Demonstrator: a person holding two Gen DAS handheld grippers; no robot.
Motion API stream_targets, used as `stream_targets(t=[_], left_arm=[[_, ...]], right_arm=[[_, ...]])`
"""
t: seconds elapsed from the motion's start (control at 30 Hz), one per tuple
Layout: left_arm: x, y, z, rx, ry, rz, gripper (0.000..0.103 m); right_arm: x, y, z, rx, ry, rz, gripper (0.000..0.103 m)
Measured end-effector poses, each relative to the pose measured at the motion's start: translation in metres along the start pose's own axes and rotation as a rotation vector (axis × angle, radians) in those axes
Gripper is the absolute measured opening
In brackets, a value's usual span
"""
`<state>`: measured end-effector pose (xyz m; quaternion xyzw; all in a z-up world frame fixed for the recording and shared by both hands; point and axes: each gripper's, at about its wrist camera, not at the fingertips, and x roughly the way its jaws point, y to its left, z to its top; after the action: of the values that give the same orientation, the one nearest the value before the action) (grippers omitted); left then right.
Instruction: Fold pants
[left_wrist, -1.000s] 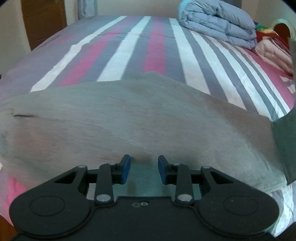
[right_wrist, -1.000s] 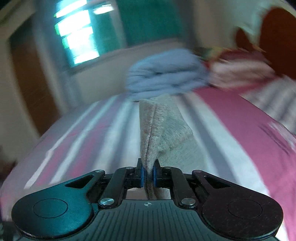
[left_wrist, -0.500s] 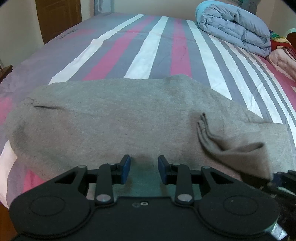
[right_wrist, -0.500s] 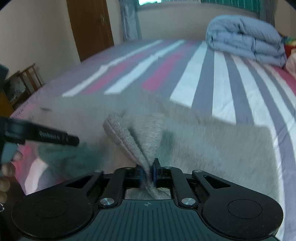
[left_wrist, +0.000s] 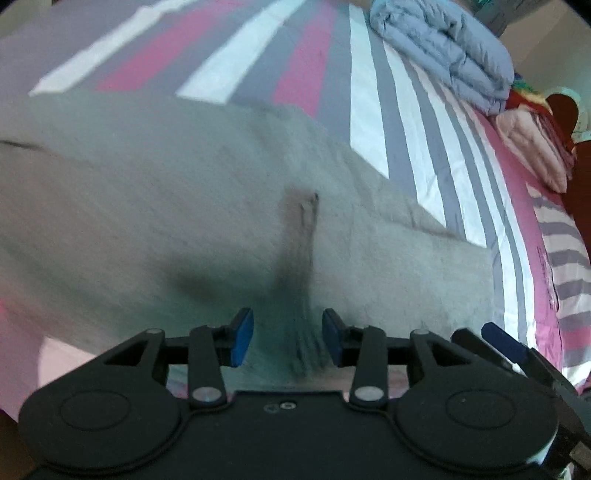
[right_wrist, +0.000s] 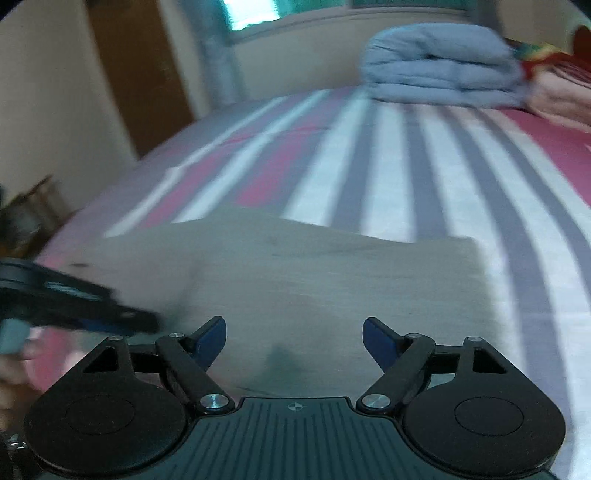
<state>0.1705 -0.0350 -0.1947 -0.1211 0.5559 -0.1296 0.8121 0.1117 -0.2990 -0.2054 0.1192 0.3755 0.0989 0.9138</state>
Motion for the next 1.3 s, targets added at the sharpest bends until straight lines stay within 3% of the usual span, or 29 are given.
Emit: stream_targets(t=[0.2, 0.33, 0.4, 0.47, 0.6, 0.73, 0.83, 0.97, 1.07, 1.23, 1.3], left_arm=[[0.019, 0.0, -0.004, -0.065, 0.025, -0.036, 0.028], [0.02, -0.003, -0.008, -0.085, 0.004, -0.053, 0.016], [0.016, -0.007, -0.01, -0.09, -0.019, -0.054, 0.004], [0.013, -0.011, -0.01, -0.074, -0.05, -0.05, 0.001], [-0.009, -0.039, -0.001, 0.039, -0.186, -0.041, 0.0], [-0.038, -0.073, 0.02, 0.139, -0.304, -0.085, 0.0], [-0.043, -0.087, 0.025, 0.206, -0.338, -0.082, 0.0], [-0.018, -0.056, 0.006, 0.177, -0.293, 0.008, 0.0], [0.022, -0.014, -0.019, 0.084, -0.139, 0.055, 0.0], [0.015, -0.014, -0.016, 0.051, -0.16, 0.024, 0.0], [0.005, -0.018, -0.012, 0.071, -0.178, 0.014, 0.003]], right_arm=[[-0.013, -0.035, -0.002, 0.089, -0.024, -0.052, 0.081], [-0.023, -0.041, -0.007, 0.117, -0.024, -0.061, 0.081], [-0.024, -0.044, -0.008, 0.122, -0.027, -0.067, 0.081], [-0.029, -0.045, -0.012, 0.129, -0.031, -0.071, 0.081], [-0.034, -0.046, -0.015, 0.115, -0.047, -0.104, 0.081], [-0.034, -0.05, -0.02, 0.127, -0.034, -0.15, 0.081], [-0.032, -0.051, -0.023, 0.141, -0.025, -0.145, 0.081], [-0.028, -0.039, -0.025, 0.105, -0.015, -0.138, 0.081], [-0.02, -0.033, -0.03, 0.065, 0.022, -0.126, 0.081], [-0.012, -0.027, -0.031, -0.001, 0.052, -0.127, 0.081], [-0.019, -0.031, -0.025, 0.033, 0.01, -0.125, 0.081]])
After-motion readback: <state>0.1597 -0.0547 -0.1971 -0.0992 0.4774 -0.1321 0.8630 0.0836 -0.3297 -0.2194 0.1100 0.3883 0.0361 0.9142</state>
